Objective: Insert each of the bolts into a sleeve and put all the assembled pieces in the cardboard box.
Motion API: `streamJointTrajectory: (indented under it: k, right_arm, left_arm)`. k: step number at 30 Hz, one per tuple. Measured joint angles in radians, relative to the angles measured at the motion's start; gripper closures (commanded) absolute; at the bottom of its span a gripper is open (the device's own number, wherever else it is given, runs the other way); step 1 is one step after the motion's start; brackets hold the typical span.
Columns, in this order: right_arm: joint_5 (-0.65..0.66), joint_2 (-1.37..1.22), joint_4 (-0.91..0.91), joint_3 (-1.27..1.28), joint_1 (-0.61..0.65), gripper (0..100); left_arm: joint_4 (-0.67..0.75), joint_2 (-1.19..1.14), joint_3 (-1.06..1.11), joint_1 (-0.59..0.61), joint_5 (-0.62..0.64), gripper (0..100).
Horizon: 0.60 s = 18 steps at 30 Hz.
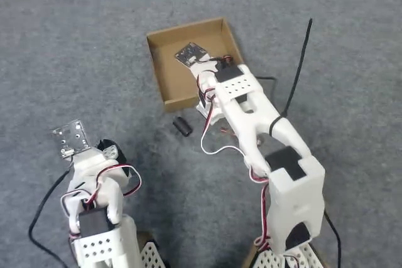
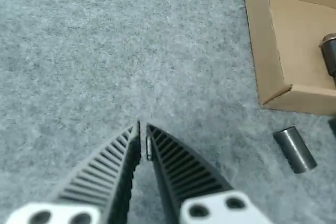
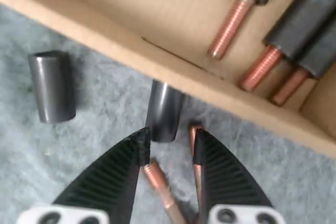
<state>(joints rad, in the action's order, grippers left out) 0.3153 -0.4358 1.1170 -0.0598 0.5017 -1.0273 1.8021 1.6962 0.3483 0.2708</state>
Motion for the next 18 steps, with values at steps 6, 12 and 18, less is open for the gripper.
streamJointTrajectory:
  k: [6,12,18]
  right_arm:
    - [0.0,-0.094,-0.003,-0.077,0.002,88.3]
    - [0.002,-0.16,-0.008,-0.127,0.005,96.7]
    - [0.002,-0.16,0.011,-0.138,0.003,99.0]
  left_arm:
    - [0.0,0.0,0.0,0.0,0.0,98]
    - [0.0,0.0,0.0,0.0,0.0,98]
    - [0.0,0.0,0.0,0.0,0.0,98]
